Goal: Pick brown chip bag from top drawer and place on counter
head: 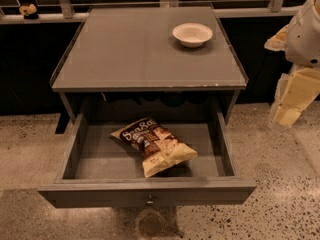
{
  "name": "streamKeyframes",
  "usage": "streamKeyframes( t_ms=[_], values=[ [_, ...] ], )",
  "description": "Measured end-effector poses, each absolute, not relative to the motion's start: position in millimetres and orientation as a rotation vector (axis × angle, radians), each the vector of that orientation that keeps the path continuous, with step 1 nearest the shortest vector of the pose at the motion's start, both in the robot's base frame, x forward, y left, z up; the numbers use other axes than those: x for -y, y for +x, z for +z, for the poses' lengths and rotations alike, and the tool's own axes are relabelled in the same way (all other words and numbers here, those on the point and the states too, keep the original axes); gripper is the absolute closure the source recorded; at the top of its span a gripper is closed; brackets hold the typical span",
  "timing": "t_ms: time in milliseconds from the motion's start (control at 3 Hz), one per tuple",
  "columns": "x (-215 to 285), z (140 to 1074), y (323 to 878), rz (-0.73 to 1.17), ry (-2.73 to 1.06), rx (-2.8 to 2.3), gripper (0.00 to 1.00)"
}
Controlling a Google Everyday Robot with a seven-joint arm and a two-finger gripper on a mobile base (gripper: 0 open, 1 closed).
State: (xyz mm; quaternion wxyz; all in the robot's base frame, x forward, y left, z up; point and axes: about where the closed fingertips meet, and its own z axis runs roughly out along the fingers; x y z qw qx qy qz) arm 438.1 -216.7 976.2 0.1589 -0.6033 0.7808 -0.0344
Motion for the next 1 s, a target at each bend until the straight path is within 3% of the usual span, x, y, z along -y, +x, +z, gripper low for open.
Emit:
streamKeyframes(
  t_ms=[1000],
  values=[
    [214, 945, 391, -0.158, -1.763, -2.182, 0.0]
  ],
)
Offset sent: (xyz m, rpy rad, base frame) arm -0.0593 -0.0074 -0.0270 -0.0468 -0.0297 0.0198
